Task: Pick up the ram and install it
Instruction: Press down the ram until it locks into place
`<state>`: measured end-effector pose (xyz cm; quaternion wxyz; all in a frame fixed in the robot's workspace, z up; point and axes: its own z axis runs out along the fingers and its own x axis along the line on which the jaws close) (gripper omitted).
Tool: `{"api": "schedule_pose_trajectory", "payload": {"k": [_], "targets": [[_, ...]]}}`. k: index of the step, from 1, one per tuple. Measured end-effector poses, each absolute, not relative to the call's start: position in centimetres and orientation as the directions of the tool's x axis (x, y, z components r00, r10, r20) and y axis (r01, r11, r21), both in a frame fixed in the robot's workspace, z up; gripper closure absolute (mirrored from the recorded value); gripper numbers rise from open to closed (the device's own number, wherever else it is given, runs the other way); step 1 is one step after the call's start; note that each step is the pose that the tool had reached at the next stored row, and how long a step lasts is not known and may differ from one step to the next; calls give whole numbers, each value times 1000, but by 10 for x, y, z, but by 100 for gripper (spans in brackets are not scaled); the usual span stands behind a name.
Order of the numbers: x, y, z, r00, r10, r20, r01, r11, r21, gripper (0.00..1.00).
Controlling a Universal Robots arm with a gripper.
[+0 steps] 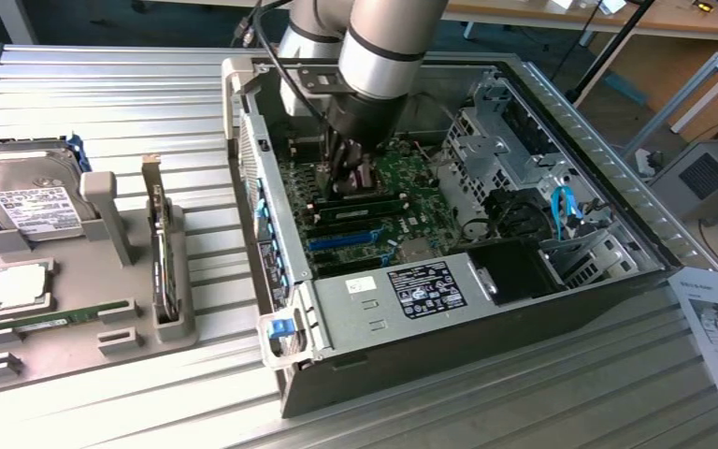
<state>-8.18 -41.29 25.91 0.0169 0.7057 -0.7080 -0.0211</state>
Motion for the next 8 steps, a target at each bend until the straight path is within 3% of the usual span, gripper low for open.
{"api": "schedule_pose_trajectory", "payload": {"k": [8], "targets": [[-82,-413,273,-3,-1000,-6,-999,3,54,89]]}}
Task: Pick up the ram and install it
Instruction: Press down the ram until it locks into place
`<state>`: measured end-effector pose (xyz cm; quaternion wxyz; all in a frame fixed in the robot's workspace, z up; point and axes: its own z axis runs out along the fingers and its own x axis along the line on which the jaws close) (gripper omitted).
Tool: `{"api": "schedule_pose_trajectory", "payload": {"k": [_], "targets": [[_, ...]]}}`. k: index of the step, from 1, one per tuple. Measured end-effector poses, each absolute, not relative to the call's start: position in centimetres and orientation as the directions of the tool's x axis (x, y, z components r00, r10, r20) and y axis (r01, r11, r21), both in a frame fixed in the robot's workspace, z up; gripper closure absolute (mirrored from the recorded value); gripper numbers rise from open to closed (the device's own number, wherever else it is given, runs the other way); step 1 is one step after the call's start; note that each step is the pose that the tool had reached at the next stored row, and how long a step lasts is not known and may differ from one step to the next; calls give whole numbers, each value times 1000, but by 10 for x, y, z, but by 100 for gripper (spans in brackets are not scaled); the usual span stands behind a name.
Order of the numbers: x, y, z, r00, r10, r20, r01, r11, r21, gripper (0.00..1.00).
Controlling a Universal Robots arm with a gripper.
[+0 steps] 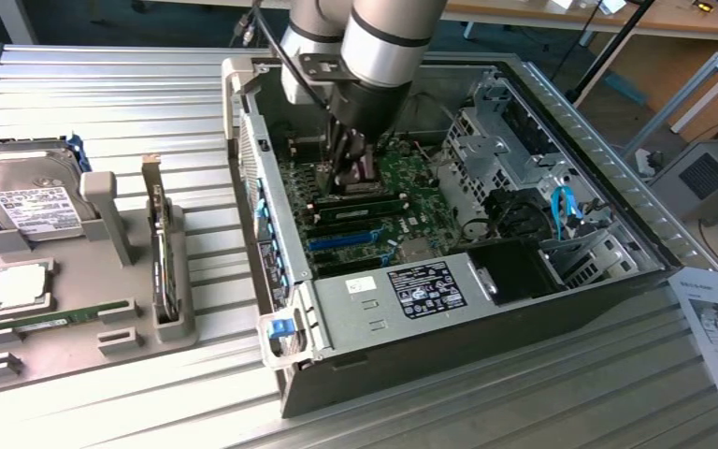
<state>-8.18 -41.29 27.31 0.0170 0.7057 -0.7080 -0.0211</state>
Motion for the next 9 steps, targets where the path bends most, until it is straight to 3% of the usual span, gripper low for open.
{"api": "schedule_pose_trajectory", "payload": {"k": [9], "targets": [[-82,-413,293,-3,-1000,-6,-999,3,54,89]]}}
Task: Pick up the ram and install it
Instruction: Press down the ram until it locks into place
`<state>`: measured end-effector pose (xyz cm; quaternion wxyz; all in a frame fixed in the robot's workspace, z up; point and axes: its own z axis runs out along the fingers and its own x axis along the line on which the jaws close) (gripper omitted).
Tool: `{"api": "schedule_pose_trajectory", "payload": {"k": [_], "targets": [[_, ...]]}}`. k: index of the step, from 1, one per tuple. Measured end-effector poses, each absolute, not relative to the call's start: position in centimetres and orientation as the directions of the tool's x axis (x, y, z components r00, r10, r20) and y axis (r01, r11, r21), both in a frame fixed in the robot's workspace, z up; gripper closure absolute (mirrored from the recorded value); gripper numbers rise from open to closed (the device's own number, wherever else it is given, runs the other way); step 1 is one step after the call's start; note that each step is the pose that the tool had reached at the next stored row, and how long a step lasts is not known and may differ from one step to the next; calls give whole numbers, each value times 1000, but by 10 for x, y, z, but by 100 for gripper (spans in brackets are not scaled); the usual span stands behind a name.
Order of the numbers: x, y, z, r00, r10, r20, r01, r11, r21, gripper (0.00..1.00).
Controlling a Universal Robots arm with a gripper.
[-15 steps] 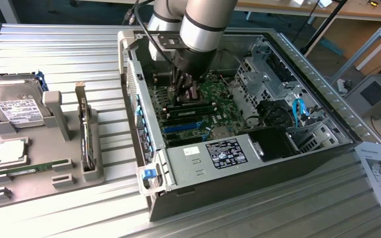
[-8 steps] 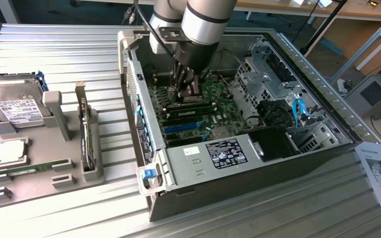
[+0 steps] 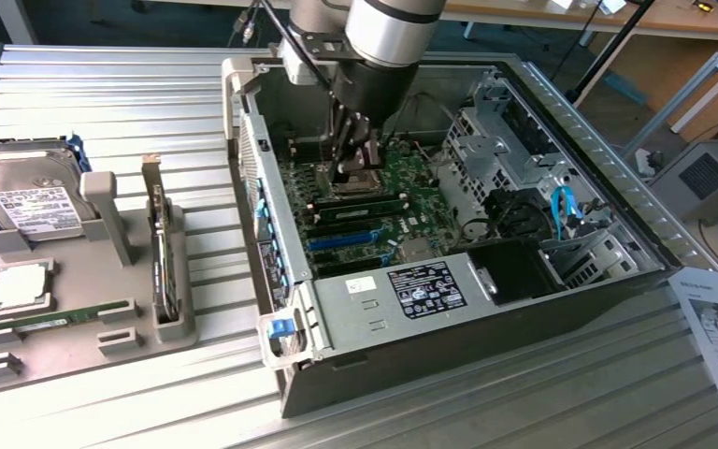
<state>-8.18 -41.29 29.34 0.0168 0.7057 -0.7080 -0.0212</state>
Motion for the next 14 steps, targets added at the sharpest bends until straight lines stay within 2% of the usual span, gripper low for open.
{"api": "schedule_pose_trajectory", "payload": {"k": [14], "targets": [[-66,-413,294,13,-1000,-6,-998,-13,54,89]]}}
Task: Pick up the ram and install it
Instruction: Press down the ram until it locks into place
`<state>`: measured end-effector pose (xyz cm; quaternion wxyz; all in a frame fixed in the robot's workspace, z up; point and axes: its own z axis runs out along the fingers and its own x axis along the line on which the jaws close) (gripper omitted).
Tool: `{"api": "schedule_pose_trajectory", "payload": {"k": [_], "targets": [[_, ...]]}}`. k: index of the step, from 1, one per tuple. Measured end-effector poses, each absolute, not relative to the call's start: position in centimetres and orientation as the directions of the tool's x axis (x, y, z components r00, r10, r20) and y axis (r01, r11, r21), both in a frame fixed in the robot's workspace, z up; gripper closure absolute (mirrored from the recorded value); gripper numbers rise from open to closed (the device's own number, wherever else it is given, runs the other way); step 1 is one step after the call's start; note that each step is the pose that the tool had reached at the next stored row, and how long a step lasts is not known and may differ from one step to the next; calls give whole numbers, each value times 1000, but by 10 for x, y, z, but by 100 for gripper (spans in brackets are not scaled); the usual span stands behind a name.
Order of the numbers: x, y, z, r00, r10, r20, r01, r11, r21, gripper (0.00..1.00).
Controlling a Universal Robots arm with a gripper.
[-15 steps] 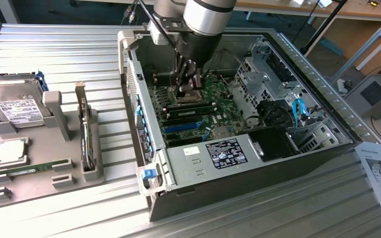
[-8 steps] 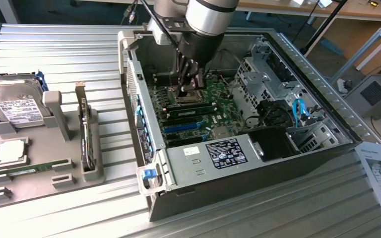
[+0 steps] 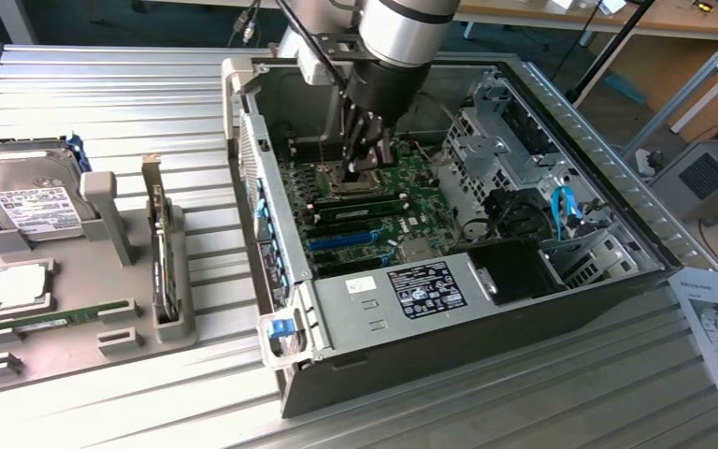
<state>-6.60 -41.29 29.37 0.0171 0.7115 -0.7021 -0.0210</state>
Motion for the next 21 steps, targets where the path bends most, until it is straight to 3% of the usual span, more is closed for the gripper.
{"api": "schedule_pose_trajectory", "payload": {"k": [21], "targets": [[-32,-413,294,34,-999,-6,-998,-34,54,89]]}}
